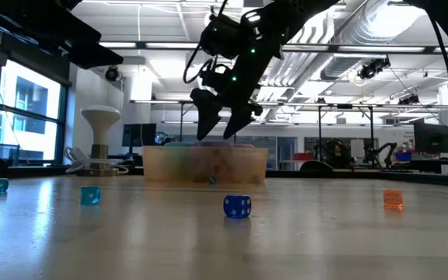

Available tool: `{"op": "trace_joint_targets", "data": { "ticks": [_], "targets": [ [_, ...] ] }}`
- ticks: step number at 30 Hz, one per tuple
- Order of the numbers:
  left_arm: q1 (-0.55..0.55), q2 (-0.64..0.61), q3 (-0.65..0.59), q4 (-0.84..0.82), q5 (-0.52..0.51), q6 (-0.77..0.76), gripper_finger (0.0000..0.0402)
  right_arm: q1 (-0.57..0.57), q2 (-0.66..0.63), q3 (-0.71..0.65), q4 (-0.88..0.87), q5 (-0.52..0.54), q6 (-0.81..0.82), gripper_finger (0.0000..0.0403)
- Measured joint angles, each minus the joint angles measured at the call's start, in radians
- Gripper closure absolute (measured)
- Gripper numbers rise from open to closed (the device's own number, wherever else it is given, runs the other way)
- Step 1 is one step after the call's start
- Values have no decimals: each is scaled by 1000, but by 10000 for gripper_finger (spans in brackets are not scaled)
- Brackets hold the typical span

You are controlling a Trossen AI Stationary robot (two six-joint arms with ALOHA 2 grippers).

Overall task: Pick & Place Dice
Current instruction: Put the large purple die into the bin, then put the small orange die into the bin

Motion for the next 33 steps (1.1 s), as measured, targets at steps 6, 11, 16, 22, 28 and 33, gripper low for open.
{"op": "trace_joint_targets", "data": {
  "ticks": [6,11,16,22,28,33],
  "targets": [
    [0,0,0,-1,0,1,6,-4,-65,0,5,21,0,4],
    [0,0,0,-2,-1,1,6,47,-161,1,-18,89,-21,6],
    [-1,4,0,-25,-2,0,6,154,-225,1,-98,102,-12,5],
    [-1,11,0,-34,-2,-52,6,271,-231,1,-326,86,222,6],
    [-1,26,0,-31,0,-99,6,376,-232,-97,-498,116,537,6],
    [-1,56,0,-25,1,-112,6,488,-233,-173,-477,103,695,6]
  ]
}}
